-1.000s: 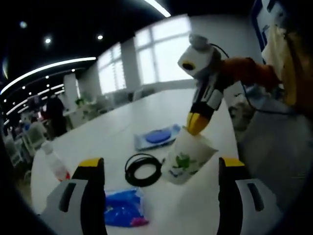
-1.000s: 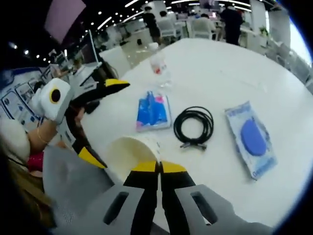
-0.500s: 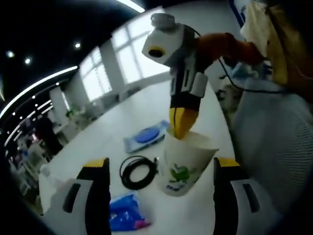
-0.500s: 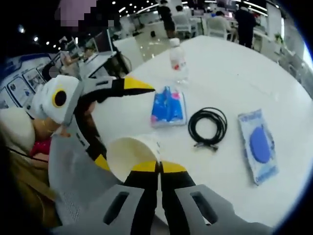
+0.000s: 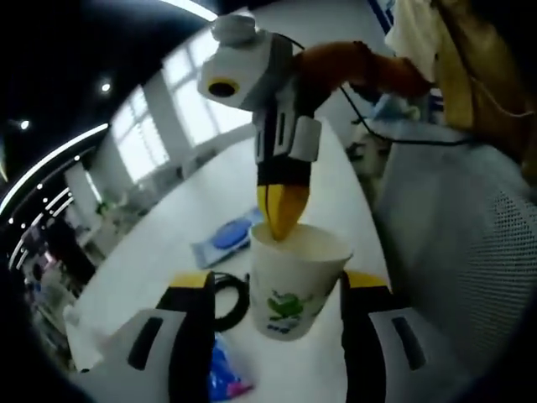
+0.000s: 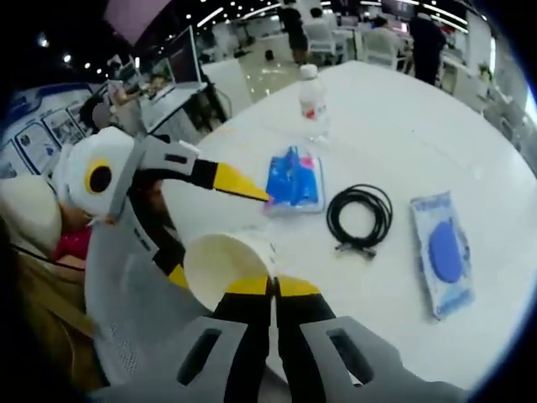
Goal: Arrange the tabletop items into an orderly group along one side of the table until the central work area is clear of visible clutter.
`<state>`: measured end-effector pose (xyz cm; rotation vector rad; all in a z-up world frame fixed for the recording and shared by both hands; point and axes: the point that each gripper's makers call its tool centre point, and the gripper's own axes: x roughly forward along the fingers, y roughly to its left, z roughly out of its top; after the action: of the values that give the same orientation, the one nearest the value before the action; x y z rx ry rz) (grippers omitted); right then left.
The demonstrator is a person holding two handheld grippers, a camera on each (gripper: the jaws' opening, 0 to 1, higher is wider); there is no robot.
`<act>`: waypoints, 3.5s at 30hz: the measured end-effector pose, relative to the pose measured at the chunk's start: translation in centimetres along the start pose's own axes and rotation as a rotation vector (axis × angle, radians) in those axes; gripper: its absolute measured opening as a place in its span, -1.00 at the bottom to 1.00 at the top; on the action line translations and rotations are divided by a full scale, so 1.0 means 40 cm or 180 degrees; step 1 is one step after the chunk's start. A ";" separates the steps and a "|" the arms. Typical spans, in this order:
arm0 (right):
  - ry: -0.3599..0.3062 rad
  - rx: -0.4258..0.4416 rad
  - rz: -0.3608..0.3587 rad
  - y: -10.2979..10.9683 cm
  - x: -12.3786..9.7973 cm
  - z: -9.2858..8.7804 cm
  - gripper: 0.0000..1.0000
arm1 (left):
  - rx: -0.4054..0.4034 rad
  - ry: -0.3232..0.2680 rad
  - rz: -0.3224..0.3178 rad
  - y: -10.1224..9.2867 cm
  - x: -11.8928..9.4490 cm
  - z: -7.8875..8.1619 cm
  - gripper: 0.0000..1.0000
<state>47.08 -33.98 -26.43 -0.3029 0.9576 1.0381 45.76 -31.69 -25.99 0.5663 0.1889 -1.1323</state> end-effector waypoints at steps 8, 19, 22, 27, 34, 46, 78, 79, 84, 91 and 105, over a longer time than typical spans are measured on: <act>0.0018 -0.0022 0.0066 -0.003 -0.003 -0.002 -0.98 | 0.0096 0.0013 -0.0102 -0.014 0.007 0.008 -0.07; 0.0019 -0.0137 0.0075 -0.006 -0.005 0.000 -0.97 | 0.0117 0.0068 -0.0172 -0.028 0.015 0.009 -0.21; -0.0031 -0.0122 0.0063 -0.009 -0.005 0.004 -0.97 | 0.0110 0.0067 -0.0150 -0.024 0.015 0.010 -0.22; -0.0102 -0.0125 0.0055 -0.015 -0.007 0.009 -0.97 | 0.0093 0.0055 -0.0118 -0.018 0.016 0.011 -0.22; -0.0480 0.0087 0.0105 -0.020 -0.019 0.044 -0.91 | -0.0232 -0.0117 0.0001 0.006 0.013 0.021 -0.23; -0.1114 0.0339 0.0028 -0.054 -0.075 0.099 0.02 | -0.0714 -0.0213 0.0143 0.038 0.002 0.015 -0.22; -0.1132 0.0114 0.0018 -0.062 -0.055 0.020 0.99 | -0.1109 -0.0535 0.0923 0.222 -0.002 0.015 -0.22; -0.1136 0.0124 0.0022 -0.063 -0.054 0.017 0.99 | -0.1141 -0.0563 0.0948 0.233 -0.001 0.015 -0.22; -0.1118 0.0179 -0.0010 -0.079 -0.049 0.003 0.99 | -0.1220 -0.0628 0.1045 0.275 0.004 0.006 -0.22; -0.1090 0.0293 -0.0073 -0.106 -0.039 -0.017 0.99 | -0.1325 -0.0704 0.1132 0.332 0.016 -0.020 -0.22; -0.1017 0.0505 -0.0095 -0.143 -0.007 -0.046 0.96 | -0.1424 -0.0731 0.1494 0.448 0.043 -0.088 -0.22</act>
<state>50.85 -38.23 -28.46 -0.0173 0.7383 0.9430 63.02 -25.84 -23.75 0.0686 0.0974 -0.6586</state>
